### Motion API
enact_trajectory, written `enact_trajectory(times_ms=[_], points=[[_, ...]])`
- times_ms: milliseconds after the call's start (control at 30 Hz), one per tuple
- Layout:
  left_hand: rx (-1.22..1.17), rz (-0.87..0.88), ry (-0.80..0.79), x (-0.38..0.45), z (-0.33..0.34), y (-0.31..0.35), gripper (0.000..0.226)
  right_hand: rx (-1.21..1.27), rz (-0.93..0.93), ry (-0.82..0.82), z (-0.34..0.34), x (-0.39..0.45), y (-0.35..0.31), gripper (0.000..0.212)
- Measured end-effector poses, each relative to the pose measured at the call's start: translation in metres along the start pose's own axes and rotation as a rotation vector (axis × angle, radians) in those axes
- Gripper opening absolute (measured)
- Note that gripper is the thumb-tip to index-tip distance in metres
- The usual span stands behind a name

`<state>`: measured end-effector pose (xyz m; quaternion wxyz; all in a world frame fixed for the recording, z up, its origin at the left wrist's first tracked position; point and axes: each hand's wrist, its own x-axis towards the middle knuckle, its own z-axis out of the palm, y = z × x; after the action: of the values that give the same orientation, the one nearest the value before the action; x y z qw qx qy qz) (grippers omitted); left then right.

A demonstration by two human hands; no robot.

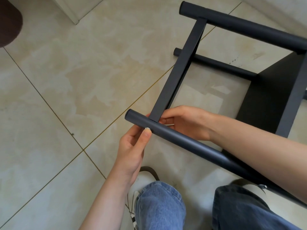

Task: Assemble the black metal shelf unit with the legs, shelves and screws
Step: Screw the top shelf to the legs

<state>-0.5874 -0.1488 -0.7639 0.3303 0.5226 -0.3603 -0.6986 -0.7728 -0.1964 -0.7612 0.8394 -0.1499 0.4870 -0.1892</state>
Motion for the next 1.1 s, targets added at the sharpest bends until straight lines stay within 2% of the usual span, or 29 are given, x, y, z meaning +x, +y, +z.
enact_trajectory(times_ms=[133, 333, 467, 533, 600, 700, 867, 967, 1100], points=[[-0.006, 0.003, 0.005, 0.0, -0.001, 0.0, 0.045, 0.004, 0.015, -0.021, -0.003, 0.001, 0.0, 0.031], [-0.027, 0.01, 0.005, 0.001, 0.0, -0.001, 0.065, -0.06, -0.002, 0.01, 0.0, 0.0, 0.0, 0.021], [-0.027, 0.011, 0.009, 0.002, 0.0, -0.002, 0.068, -0.058, 0.006, -0.02, 0.0, 0.0, -0.001, 0.021], [-0.026, 0.008, 0.007, 0.002, 0.0, -0.002, 0.06, -0.042, 0.007, -0.013, 0.001, 0.001, -0.002, 0.019], [-0.03, 0.002, 0.003, 0.002, 0.0, -0.001, 0.051, -0.035, 0.018, 0.0, 0.002, 0.0, -0.003, 0.023], [-0.045, 0.003, 0.002, 0.002, 0.0, -0.001, 0.057, -0.057, 0.03, 0.023, 0.003, 0.0, -0.003, 0.038], [-0.042, 0.005, 0.009, 0.001, 0.001, 0.0, 0.061, -0.068, 0.014, 0.054, 0.007, -0.004, -0.003, 0.045], [-0.018, 0.002, 0.011, 0.0, 0.0, 0.001, 0.05, -0.072, -0.009, 0.063, 0.012, -0.007, -0.003, 0.04], [-0.003, -0.012, 0.0, -0.002, 0.001, 0.006, 0.043, -0.168, -0.018, 0.134, 0.016, -0.015, -0.003, 0.017]])
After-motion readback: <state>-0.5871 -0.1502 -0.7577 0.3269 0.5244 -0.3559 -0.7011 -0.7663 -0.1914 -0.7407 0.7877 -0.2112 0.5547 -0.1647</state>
